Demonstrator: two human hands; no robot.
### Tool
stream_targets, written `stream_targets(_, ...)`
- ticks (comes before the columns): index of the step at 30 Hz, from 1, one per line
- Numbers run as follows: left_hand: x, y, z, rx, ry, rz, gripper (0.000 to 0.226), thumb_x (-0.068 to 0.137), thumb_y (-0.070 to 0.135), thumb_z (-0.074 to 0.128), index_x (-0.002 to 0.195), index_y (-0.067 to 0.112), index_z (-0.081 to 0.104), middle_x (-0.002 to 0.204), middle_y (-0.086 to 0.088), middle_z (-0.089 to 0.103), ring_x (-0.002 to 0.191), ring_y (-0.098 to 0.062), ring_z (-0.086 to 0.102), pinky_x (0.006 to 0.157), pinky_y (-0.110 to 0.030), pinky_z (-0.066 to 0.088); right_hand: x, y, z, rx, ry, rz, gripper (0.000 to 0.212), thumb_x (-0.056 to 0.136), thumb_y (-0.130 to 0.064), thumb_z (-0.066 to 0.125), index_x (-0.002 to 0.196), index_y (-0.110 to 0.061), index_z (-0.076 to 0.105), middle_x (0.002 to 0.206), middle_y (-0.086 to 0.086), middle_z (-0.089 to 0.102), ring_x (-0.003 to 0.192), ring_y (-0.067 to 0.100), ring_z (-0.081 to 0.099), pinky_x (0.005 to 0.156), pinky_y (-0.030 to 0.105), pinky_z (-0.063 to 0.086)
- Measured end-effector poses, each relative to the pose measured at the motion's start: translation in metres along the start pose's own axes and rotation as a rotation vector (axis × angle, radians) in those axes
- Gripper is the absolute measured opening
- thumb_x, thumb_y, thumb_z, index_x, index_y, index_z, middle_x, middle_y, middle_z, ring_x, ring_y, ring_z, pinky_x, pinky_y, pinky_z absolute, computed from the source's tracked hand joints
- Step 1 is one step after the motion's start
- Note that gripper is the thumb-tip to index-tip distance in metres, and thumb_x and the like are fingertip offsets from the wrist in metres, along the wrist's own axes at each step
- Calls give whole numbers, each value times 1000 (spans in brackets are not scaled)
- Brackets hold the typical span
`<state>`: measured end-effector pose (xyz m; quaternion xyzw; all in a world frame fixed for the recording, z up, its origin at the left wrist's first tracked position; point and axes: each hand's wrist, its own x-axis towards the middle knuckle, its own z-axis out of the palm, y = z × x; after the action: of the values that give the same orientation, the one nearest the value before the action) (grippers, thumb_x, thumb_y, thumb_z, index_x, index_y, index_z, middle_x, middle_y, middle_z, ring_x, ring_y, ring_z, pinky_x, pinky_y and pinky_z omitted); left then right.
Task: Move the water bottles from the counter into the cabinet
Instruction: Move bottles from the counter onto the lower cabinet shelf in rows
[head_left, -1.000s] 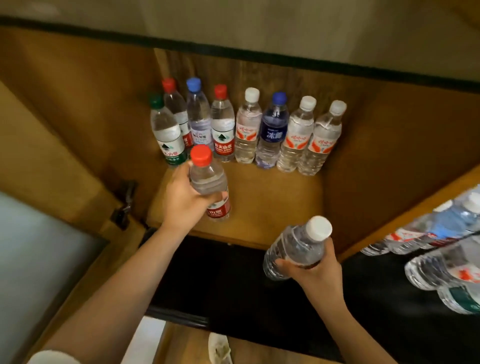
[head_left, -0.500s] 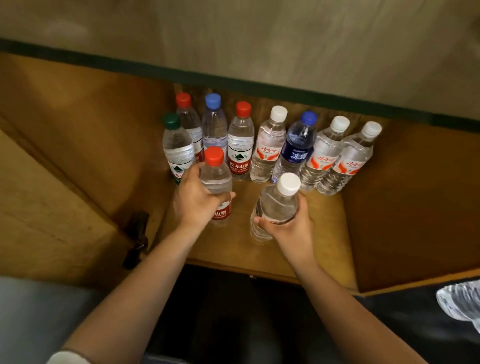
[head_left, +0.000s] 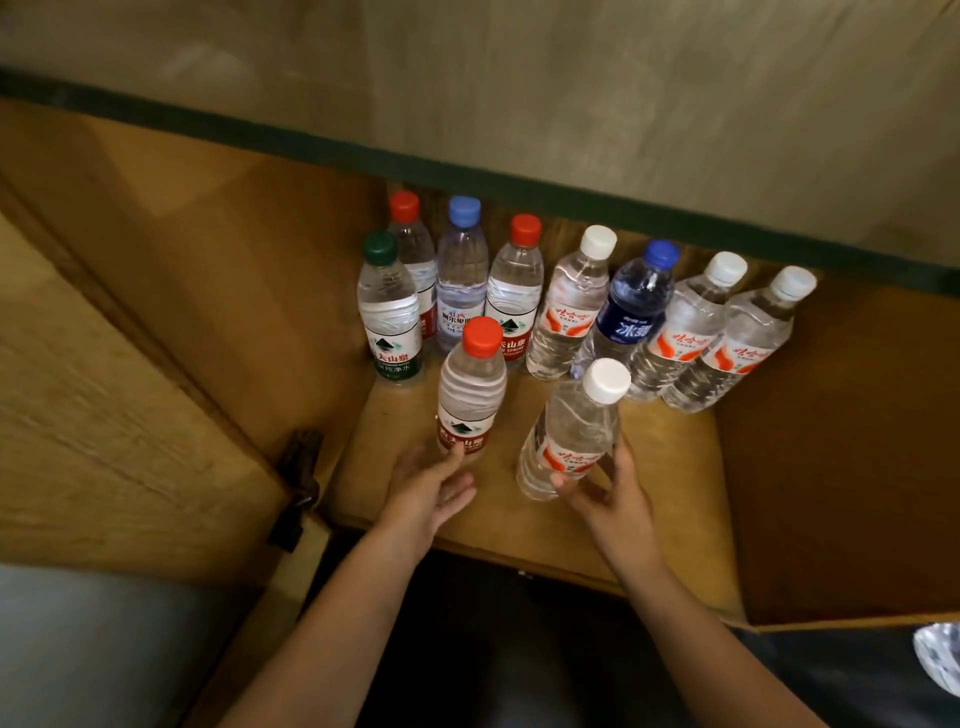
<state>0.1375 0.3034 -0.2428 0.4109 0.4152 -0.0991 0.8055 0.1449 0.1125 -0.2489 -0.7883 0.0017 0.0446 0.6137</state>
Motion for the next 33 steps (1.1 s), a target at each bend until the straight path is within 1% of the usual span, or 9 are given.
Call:
stream_targets(2, 2, -2, -1, -283, -103, -178, 35, 82, 18, 64, 111, 0, 53, 87, -23, 70, 92, -32, 65, 65, -38, 58, 0, 4, 1, -55, -14, 30, 77, 77, -21, 71, 141, -29, 29, 118, -33, 46, 109, -12, 48, 87, 7, 41)
stream_targets(3, 2, -2, 1, -402, -151, -217, 30, 85, 20, 61, 103, -3, 55, 88, -28, 69, 98, -36, 63, 65, -39, 60, 1, 5, 2, -83, -13, 39, 76, 78, -20, 71, 142, -27, 30, 118, -29, 48, 112, -5, 48, 90, 14, 41)
stream_targets(6, 4, 3, 8, -581, -221, -218, 29, 91, 23, 53, 96, -6, 57, 117, -29, 58, 117, -40, 52, 72, -36, 57, 6, 3, 5, -149, 12, 47, 73, 76, -21, 73, 138, -26, 33, 115, -20, 53, 111, 5, 50, 94, 28, 43)
stream_targets(12, 15, 16, 17, -587, -190, -243, 22, 92, 17, 54, 94, -5, 57, 132, -32, 47, 117, -37, 54, 68, -32, 55, 23, -8, 17, -226, 29, 37, 72, 76, -14, 74, 134, -25, 33, 110, -16, 55, 107, 6, 53, 91, 26, 44)
stream_targets(17, 25, 32, 26, -547, -174, -231, 28, 90, 18, 56, 104, -6, 54, 130, -33, 49, 112, -34, 58, 66, -31, 55, 45, -19, 33, -237, 38, 12, 66, 76, -14, 73, 131, -16, 36, 119, -2, 62, 110, 17, 58, 91, 30, 47)
stream_targets(19, 31, 39, 29, -533, -167, -228, 27, 89, 18, 58, 101, -6, 55, 128, -31, 51, 107, -34, 59, 66, -32, 55, 55, -23, 40, -238, 43, 11, 67, 77, -15, 73, 133, -14, 36, 122, 3, 63, 111, 19, 59, 88, 27, 45)
stream_targets(24, 44, 55, 37, -556, -158, -213, 21, 87, 16, 60, 95, -3, 57, 126, -26, 55, 113, -35, 58, 61, -30, 55, 82, -31, 55, -287, 52, 24, 66, 77, -21, 72, 131, -13, 36, 122, 5, 63, 109, 22, 60, 76, 20, 40)
stream_targets(30, 51, 65, 42, -518, -148, -203, 13, 88, 11, 57, 86, -2, 57, 129, -27, 53, 115, -30, 58, 61, -28, 54, 103, -39, 65, -327, 45, 71, 69, 78, -17, 71, 135, -16, 31, 125, 7, 61, 114, 26, 57, 86, 29, 42)
stream_targets(33, 51, 67, 41, -503, -148, -205, 14, 88, 11, 58, 87, -3, 55, 128, -28, 53, 114, -31, 58, 62, -28, 54, 107, -42, 67, -367, 49, 91, 67, 80, -16, 70, 134, -16, 29, 126, 9, 60, 113, 29, 56, 86, 30, 41)
